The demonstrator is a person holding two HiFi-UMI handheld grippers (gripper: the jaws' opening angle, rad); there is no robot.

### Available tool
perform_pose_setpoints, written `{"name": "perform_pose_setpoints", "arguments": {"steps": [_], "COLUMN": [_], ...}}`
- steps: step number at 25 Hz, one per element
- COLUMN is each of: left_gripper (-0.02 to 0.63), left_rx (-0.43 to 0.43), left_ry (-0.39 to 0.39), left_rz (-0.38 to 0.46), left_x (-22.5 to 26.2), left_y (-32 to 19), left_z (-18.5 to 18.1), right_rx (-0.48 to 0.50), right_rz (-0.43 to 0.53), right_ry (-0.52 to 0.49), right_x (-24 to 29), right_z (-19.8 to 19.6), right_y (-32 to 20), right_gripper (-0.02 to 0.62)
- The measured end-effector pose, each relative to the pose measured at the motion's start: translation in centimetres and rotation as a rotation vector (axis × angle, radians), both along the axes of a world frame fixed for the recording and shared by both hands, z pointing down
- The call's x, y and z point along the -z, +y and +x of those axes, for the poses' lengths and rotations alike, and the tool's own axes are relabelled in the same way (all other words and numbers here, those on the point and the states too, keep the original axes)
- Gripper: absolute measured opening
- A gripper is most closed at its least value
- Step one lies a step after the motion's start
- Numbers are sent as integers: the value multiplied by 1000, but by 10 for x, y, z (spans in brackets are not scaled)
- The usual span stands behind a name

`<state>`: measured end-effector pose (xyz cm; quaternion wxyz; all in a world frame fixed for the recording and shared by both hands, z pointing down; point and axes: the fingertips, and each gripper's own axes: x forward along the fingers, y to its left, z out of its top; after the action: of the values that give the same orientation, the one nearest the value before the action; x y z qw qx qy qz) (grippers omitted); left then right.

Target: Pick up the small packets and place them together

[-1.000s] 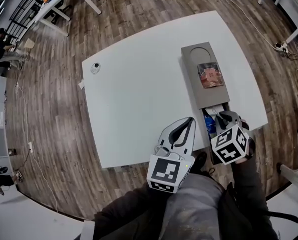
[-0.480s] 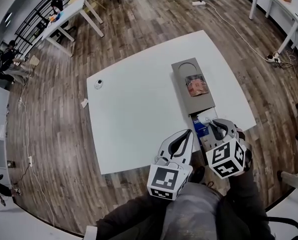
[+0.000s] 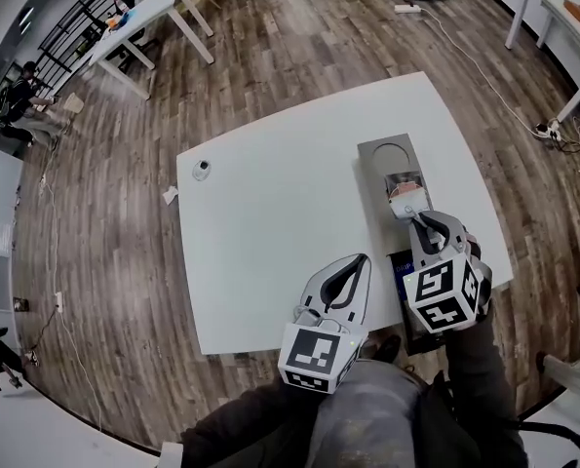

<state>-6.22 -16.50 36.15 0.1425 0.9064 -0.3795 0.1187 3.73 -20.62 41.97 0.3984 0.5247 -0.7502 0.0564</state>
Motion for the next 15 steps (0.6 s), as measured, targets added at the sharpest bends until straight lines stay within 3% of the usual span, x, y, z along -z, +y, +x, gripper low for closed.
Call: {"name": "perform_pose_setpoints", "arguments": {"steps": [5,11,15], "left_gripper": [3,3,3], "left_rx": [5,6,10], "left_ry": [-13,-14,-15], "left_rz": [-46,-81,-88], "left_x": [-20,-30,-31], "left_y": [-20,-23,-18], "left_z": [-9,-11,-12], "right_rx": [-8,8,9], "right_rz": [-46,-93,-101], "right_ry": [-13,-31,-51], "right_x": [-24,-38,-41], "right_z": [-7,-13,-13], "right_y": [-20,-21,-17], "right_gripper": [46,126,129]}}
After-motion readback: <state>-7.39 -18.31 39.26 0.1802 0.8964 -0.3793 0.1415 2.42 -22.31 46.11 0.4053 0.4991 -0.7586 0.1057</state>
